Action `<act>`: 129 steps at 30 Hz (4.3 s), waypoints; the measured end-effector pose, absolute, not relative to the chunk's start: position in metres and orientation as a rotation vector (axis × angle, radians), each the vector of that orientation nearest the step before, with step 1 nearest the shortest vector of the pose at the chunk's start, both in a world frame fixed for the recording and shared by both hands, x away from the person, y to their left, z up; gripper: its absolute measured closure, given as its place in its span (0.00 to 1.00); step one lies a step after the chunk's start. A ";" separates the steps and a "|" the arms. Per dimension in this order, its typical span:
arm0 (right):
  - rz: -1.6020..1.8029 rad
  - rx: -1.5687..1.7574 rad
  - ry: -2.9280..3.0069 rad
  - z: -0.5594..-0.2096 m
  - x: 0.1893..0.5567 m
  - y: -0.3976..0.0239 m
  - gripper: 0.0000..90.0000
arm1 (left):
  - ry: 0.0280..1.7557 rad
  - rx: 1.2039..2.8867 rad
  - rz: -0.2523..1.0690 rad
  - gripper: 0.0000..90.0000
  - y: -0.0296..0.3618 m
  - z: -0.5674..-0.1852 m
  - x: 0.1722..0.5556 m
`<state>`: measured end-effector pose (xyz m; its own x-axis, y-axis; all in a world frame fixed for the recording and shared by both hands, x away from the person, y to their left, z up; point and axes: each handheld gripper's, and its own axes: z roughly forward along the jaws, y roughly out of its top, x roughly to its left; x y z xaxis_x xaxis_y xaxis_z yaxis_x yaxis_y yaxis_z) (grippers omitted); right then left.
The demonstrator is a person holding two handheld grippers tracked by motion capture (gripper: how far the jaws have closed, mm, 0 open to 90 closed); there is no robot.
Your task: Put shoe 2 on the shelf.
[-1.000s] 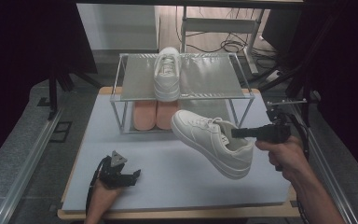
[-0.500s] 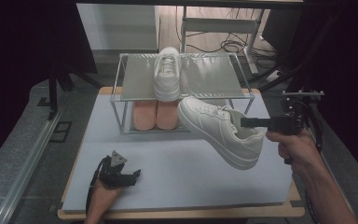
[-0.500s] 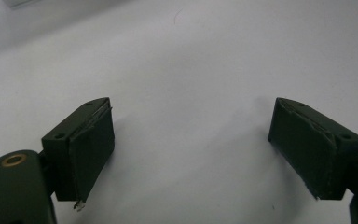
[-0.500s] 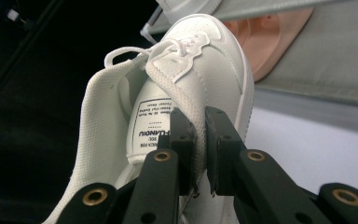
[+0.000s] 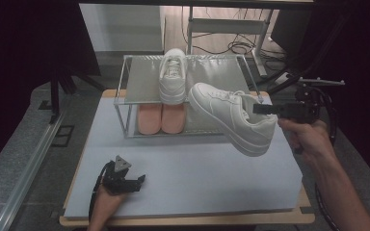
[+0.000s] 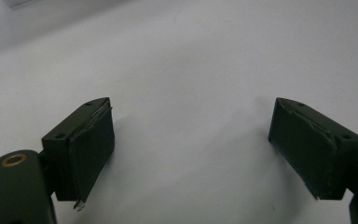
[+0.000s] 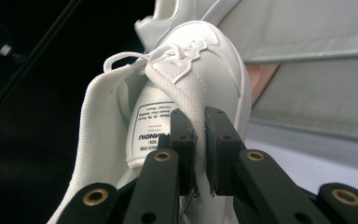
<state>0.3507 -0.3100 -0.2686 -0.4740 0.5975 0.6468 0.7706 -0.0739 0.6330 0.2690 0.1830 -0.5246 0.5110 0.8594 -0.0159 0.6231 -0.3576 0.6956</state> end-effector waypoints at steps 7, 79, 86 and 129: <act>-1.600 -1.604 -2.019 -0.268 0.371 -0.305 0.92 | 1.206 2.103 0.469 0.16 0.183 -0.525 0.269; -1.841 -1.401 -2.205 -0.341 0.346 -0.283 1.00 | 1.187 2.102 0.533 0.16 0.179 -0.525 0.265; -1.851 -1.394 -2.165 -0.346 0.354 -0.279 1.00 | 1.189 2.101 0.530 0.16 0.179 -0.525 0.266; -1.847 -1.435 -2.148 -0.360 0.422 -0.191 1.00 | 1.188 2.115 0.519 0.16 0.180 -0.524 0.266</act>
<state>0.4225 -0.1913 -0.3600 -0.5913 0.6308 0.5025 0.5913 -0.0846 0.8020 0.2659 0.1803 -0.5243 0.5114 0.8590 0.0252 0.6018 -0.3789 0.7031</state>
